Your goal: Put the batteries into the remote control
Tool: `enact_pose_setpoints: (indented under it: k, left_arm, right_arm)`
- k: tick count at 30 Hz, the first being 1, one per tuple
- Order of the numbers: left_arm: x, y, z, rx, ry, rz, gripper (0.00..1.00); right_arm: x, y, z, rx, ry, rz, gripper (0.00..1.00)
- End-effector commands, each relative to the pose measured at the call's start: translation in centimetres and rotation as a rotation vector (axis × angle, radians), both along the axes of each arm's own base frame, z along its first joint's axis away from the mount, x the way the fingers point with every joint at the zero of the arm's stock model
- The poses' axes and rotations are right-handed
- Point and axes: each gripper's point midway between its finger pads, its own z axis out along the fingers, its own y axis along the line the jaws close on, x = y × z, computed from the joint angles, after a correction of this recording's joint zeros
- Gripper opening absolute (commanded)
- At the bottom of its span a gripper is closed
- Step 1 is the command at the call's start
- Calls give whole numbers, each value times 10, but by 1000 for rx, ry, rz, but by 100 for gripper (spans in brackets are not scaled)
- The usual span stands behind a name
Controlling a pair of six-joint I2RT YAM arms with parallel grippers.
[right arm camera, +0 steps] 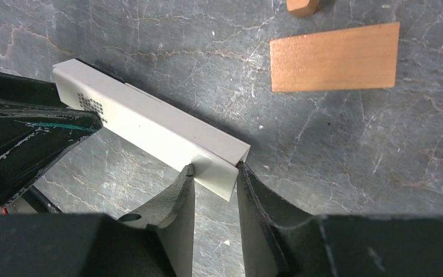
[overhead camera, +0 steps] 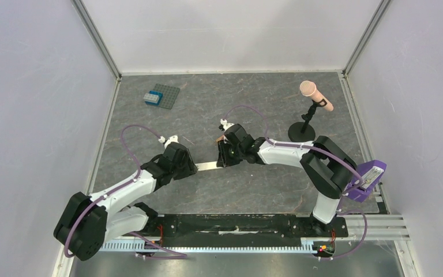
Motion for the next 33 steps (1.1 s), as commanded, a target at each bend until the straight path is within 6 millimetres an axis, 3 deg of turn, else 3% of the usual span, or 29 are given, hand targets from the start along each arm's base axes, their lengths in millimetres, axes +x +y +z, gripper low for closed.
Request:
enact_pose_setpoints:
  k: [1, 7, 12, 17, 21, 27, 33]
  left_arm:
    - [-2, 6, -4, 39, 8, -32, 56]
    - [5, 1, 9, 23, -31, -61, 60]
    - [7, -4, 14, 2, -45, -82, 62]
    - [12, -8, 22, -19, -61, -81, 63]
    - [13, -3, 30, -7, -81, -65, 65]
    - [19, 10, 36, 33, -127, -11, 68]
    - [25, 11, 35, 15, -140, 40, 68]
  right_arm:
    - [-29, -96, -85, -458, 128, -8, 26]
    - [-26, -95, -82, -439, 150, -25, 39]
    - [-16, -80, -68, -346, 144, -59, 49]
    - [-5, -64, -53, -260, 138, -77, 53]
    - [-1, -65, -45, -254, 112, -95, 59]
    - [1, -71, -40, -266, 81, -111, 59]
    - [3, -65, -31, -273, 38, -115, 55]
